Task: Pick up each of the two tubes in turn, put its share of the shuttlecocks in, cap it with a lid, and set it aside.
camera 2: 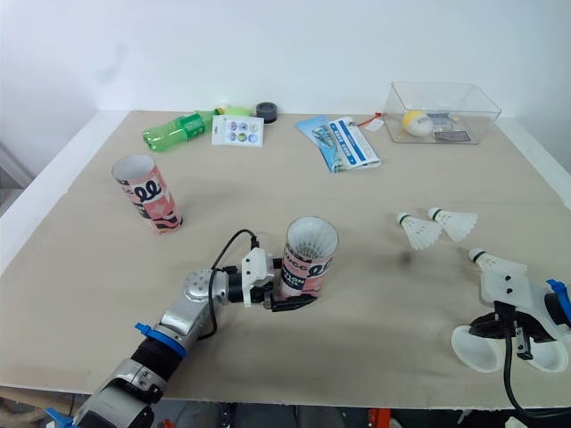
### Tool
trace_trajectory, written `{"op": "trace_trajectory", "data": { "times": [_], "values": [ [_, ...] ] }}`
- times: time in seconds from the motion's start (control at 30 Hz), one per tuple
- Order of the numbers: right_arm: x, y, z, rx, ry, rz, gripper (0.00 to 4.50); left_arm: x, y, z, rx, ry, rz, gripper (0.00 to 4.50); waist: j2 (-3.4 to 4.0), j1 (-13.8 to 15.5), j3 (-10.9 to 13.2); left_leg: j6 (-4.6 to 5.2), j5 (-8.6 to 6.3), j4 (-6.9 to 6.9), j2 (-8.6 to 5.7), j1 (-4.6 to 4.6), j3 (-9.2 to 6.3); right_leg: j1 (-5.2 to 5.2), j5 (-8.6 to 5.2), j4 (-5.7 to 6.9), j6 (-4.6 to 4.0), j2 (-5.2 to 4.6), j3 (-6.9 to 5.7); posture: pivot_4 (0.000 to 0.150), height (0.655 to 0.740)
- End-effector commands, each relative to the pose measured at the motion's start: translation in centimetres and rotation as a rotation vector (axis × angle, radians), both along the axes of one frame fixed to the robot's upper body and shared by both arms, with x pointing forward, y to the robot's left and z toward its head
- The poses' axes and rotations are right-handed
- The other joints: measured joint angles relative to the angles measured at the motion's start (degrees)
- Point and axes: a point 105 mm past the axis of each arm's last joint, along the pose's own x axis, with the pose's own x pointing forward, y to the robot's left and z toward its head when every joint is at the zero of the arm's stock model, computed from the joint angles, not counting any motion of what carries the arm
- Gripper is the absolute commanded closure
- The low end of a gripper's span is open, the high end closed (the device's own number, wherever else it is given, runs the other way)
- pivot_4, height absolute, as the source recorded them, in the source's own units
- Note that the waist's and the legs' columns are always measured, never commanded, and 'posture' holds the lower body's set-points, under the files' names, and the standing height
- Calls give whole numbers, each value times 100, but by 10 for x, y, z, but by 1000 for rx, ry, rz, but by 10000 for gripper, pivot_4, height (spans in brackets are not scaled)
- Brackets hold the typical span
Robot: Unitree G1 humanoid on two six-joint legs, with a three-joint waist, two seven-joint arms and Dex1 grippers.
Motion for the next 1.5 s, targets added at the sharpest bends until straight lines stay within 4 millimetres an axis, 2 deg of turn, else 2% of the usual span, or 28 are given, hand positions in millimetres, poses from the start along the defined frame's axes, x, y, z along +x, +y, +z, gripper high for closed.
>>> {"op": "trace_trajectory", "data": {
  "times": [0.03,0.17,0.23,0.47,0.6,0.67,0.77,0.87,0.97,1.2,1.37,1.5],
  "values": [
    [5,9,1,14,-25,45,44367,1,0,-4,8,7,3,10103,1,0,-1,0,0,0,0,0,0,0,0,0,0,0,0,1500,7400],
    [14,26,14,39,-100,123,44367,6,2,-3,5,2,19,10103,3,-2,0,0,0,0,0,0,0,-1,2,0,-1,0,0,1500,7400],
    [22,41,27,74,-158,176,44367,9,2,-3,-3,0,31,10103,16,-4,-4,0,0,1,-1,0,2,-1,3,0,0,-1,2,1500,7400],
    [42,95,89,117,-339,400,44367,15,3,-12,1,-5,56,10103,45,3,-11,1,1,-1,-2,-1,5,-5,5,0,3,-1,5,1500,7400],
    [54,125,135,131,-434,528,44367,13,4,-20,31,28,20,10103,56,8,-15,0,1,-3,-2,-2,4,-6,4,0,1,-1,4,1500,7400],
    [62,142,158,137,-492,603,44367,13,4,-21,38,35,9,10103,87,-24,-11,-2,2,-3,-3,-1,20,-16,14,0,0,-10,8,1500,7400],
    [73,158,177,115,-549,679,44367,16,3,-21,42,35,6,10103,78,-28,-16,-1,3,-8,0,10,13,-15,14,0,-2,-8,1,1500,7400],
    [79,183,196,103,-605,792,44367,18,2,-19,42,33,7,10103,74,-18,-24,-2,3,-13,2,4,10,-16,10,0,-9,-8,-3,1500,7400],
    [79,200,203,113,-607,877,44367,19,4,-19,46,32,9,10103,77,-7,-25,-3,4,-17,-3,-5,17,-24,7,-1,-5,-15,2,1500,7400],
    [74,229,198,156,-549,1027,44367,17,9,-22,59,36,11,10103,77,-3,-27,-3,3,-35,2,-4,7,-27,-5,0,-12,-5,0,1500,7400],
    [70,247,184,167,-504,1124,44367,16,9,-23,61,38,18,10103,78,-10,-27,-3,3,-35,8,-1,7,-26,-5,0,-17,0,0,1500,7400],
    [79,250,174,97,-520,1179,44367,16,9,-23,61,38,19,10103,79,-13,-28,-3,3,-35,10,-1,6,-27,-3,1,-20,4,-1,1500,7400]
  ]
}}
